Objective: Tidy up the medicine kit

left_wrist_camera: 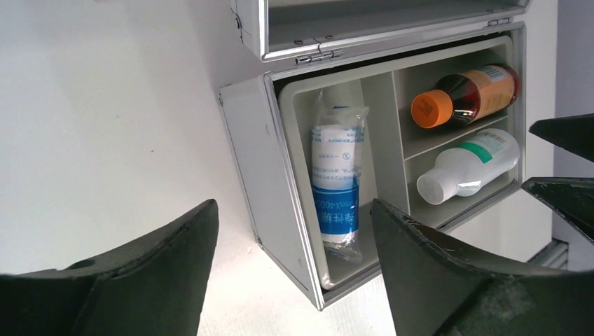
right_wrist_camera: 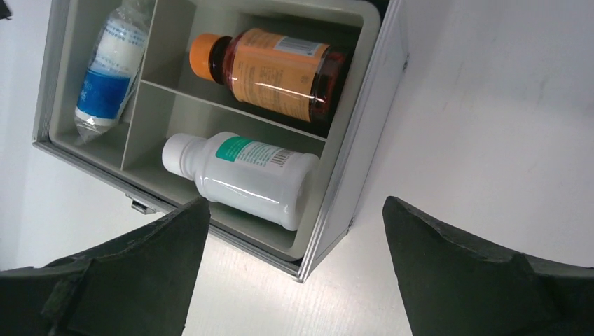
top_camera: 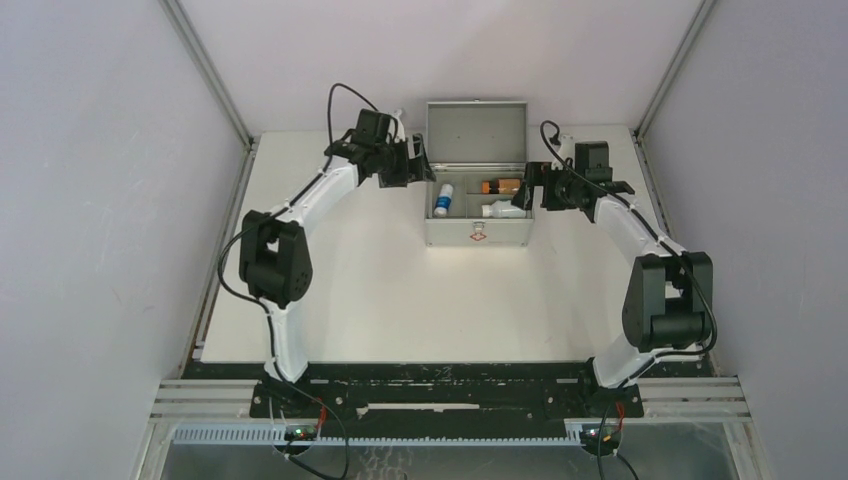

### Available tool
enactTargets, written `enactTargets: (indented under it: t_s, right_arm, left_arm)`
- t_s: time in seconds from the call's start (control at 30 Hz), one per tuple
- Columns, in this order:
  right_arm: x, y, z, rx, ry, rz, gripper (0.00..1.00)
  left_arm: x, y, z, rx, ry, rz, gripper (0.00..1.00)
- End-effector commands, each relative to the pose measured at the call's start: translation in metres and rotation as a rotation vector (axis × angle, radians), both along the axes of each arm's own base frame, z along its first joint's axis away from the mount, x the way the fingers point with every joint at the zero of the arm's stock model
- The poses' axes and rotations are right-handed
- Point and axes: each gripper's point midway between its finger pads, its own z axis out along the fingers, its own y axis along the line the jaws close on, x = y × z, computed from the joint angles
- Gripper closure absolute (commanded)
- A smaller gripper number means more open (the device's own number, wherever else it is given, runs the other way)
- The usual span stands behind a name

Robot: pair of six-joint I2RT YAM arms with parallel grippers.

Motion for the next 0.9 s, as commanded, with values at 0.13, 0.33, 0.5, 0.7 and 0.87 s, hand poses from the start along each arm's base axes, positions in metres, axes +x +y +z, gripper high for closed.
enactTargets:
  t_s: [0.13, 0.33, 0.5, 0.7, 0.87]
  right_arm:
    - [-0.002, 0.027, 0.013, 0.133, 0.0, 0.133, 0.06]
    - [-0.022, 0.042, 0.018, 0.195, 0.026, 0.249, 0.09]
    - [-0.048, 0.052, 0.015, 0.198, 0.027, 0.355, 0.11]
    - [-0.1, 0.072, 0.015, 0.183, 0.012, 0.508, 0.11]
    - [-0.136, 0.07, 0.012, 0.147, 0.01, 0.537, 0.11]
  left_arm:
    - [-0.009, -0.042, 0.0, -0.214, 0.054, -0.195, 0.16]
    - [-0.034, -0.058, -0.004, -0.319, 0.104, -0.288, 0.27]
    - [-0.074, -0.059, -0.005, -0.334, 0.132, -0.378, 0.34]
    - [-0.129, -0.045, -0.012, -0.301, 0.143, -0.487, 0.36]
    - [-0.165, -0.024, -0.015, -0.238, 0.116, -0.561, 0.31]
